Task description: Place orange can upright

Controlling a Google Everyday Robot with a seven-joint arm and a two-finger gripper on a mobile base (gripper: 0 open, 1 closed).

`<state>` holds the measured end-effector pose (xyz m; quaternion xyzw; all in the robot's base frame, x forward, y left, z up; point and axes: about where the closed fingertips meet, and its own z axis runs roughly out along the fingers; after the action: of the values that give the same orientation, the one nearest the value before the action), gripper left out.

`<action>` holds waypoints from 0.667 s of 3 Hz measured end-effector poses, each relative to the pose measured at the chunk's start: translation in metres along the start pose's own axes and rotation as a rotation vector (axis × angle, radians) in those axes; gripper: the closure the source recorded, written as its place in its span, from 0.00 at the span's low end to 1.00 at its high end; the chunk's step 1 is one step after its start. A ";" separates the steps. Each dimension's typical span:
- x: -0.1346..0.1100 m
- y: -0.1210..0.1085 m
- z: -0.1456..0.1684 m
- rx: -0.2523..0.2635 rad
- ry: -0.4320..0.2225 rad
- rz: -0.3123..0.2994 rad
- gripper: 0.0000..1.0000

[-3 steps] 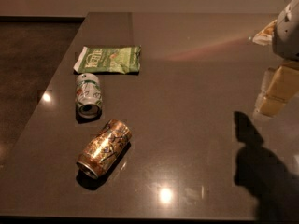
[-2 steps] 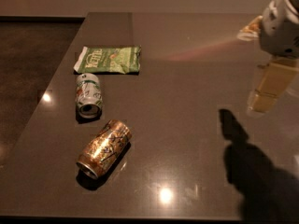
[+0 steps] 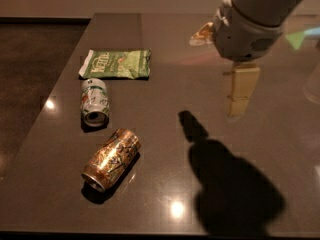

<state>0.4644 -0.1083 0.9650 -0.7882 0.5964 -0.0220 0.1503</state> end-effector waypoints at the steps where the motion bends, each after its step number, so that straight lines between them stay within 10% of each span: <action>1: -0.033 -0.003 0.020 -0.042 -0.022 -0.175 0.00; 2: -0.063 0.010 0.039 -0.095 -0.031 -0.350 0.00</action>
Offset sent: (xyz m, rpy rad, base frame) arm -0.0421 0.0925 -0.0598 -0.1395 0.0750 0.5723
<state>0.4451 -0.0432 0.9339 -0.8863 0.4482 -0.0076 0.1161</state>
